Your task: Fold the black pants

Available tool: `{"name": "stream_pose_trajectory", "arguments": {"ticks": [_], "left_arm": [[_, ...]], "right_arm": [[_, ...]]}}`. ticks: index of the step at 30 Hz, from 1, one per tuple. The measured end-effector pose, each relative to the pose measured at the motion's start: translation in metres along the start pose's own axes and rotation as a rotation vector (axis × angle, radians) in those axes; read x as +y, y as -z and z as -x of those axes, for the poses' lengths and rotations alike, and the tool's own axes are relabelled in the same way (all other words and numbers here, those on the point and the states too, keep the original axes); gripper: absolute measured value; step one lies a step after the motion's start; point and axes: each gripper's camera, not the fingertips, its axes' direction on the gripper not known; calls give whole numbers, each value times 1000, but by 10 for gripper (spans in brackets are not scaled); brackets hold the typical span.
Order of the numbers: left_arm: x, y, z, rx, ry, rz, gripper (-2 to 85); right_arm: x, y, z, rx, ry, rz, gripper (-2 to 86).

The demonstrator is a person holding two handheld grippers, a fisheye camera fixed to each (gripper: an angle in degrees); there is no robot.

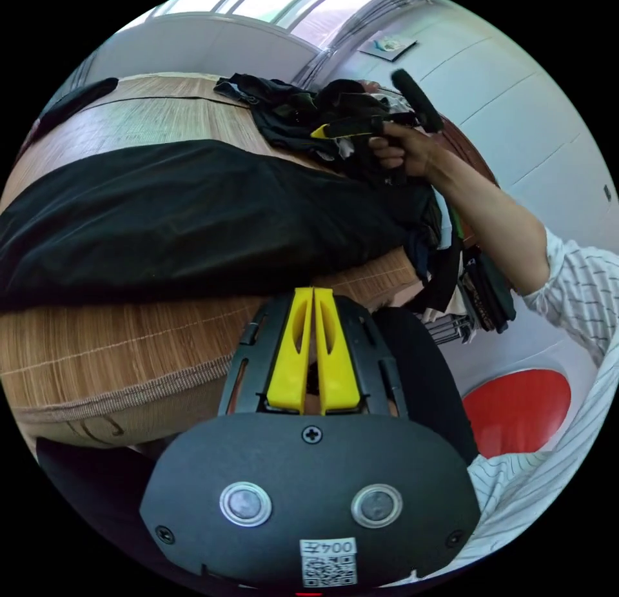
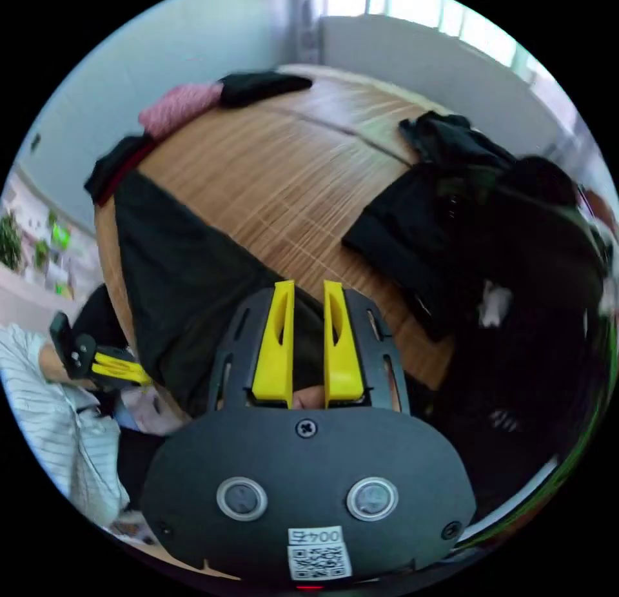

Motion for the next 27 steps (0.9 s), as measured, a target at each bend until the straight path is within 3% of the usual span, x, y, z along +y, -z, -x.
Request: {"name": "stream_pose_trajectory", "arguments": {"ticks": [4,11,14,22,24,27], "left_arm": [[14,46,-14,-11,-105,-18,2],[-59,91,43,-193,-51,-169,1],[-86,74,80,-203,26,-150,2],[-75,22,127,-247,95,-68,4],[-75,16,132,-246,86,-52,5],[-73,7,132,-267,27,-19,5]], "right_arm": [[147,86,-52,-332,-382,-415,43],[372,86,-98,-469,-1083,-588,130],[404,81,-107,-512,-1223,-598,139],[413,89,-130,-553,-1233,-642,156],[407,97,-136,-519,-1208,-577,92],[373,151,-126,-195,-991,-459,50]]}}
